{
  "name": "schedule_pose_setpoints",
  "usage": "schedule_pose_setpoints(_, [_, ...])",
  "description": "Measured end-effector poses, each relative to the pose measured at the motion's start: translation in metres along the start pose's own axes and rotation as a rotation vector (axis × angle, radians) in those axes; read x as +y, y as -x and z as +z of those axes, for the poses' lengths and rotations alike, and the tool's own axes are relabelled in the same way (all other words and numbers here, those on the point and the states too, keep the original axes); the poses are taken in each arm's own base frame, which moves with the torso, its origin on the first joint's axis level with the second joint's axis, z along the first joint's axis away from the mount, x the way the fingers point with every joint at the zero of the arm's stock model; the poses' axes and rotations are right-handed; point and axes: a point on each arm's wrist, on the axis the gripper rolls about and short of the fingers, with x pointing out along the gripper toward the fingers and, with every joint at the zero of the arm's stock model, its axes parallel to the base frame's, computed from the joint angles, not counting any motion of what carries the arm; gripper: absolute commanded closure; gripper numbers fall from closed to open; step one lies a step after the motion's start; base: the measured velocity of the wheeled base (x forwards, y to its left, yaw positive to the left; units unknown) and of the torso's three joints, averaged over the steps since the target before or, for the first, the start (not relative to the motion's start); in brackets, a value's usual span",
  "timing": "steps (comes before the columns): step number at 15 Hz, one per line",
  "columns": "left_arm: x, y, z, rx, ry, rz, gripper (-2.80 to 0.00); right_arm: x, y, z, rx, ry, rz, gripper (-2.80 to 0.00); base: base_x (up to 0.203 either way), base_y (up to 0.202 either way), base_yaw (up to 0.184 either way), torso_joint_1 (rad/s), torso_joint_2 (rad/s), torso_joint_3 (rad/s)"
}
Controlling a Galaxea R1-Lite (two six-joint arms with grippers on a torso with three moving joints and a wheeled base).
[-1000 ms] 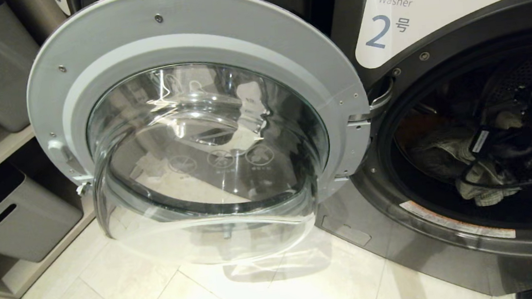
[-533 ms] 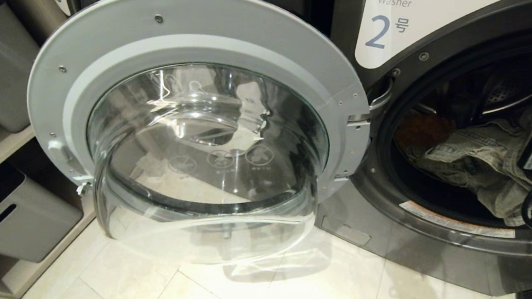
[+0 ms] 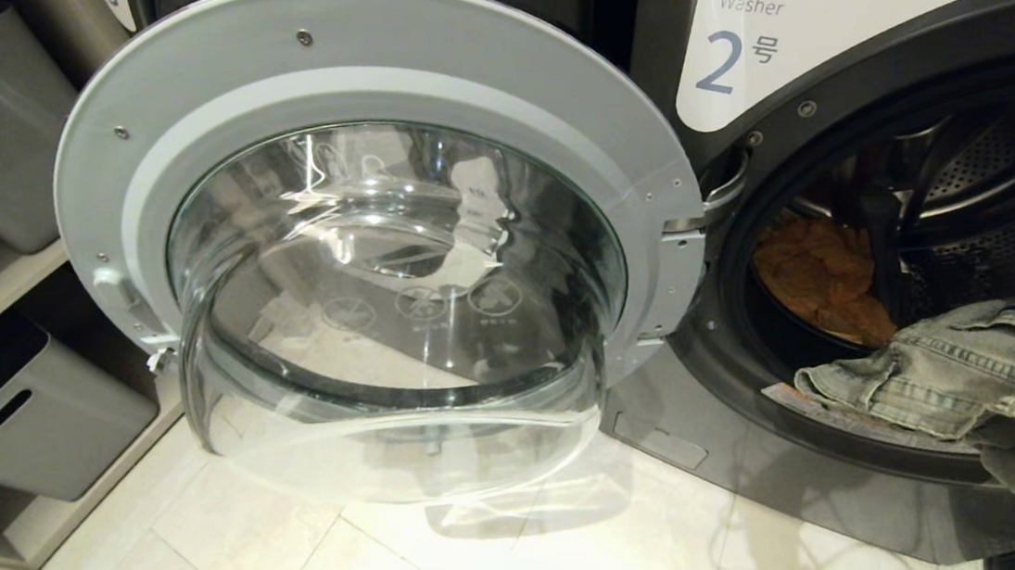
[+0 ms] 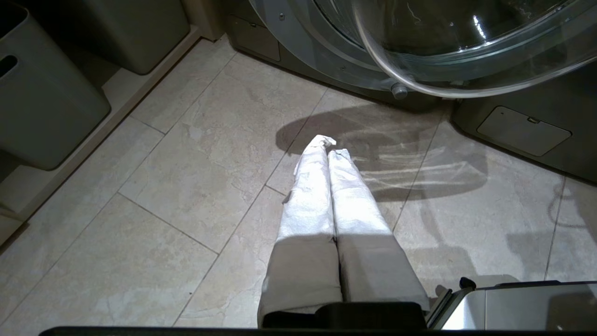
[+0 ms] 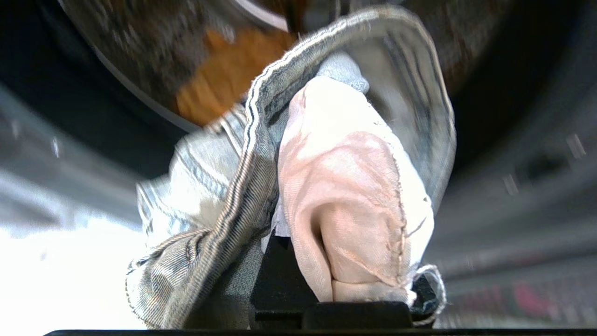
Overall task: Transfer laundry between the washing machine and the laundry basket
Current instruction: Pick a cloth and place it into the basket
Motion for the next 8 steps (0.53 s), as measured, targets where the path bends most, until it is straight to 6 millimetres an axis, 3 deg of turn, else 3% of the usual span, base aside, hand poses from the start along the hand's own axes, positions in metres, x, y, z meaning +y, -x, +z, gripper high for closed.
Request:
schedule_pose_setpoints(4, [0.0, 0.0, 0.0, 0.0, 0.0, 0.0, 0.0, -0.017, 0.026, -0.018, 0.096, -0.029, -0.058, 0.0, 0.0, 0.0, 0.0, 0.0, 0.0, 0.0])
schedule_pose_setpoints(8, [0.0, 0.0, 0.0, 0.0, 0.0, 0.0, 0.0, -0.025, 0.034, 0.014, 0.004, -0.098, -0.121, 0.0, 0.0, 0.0, 0.0, 0.0, 0.0, 0.0])
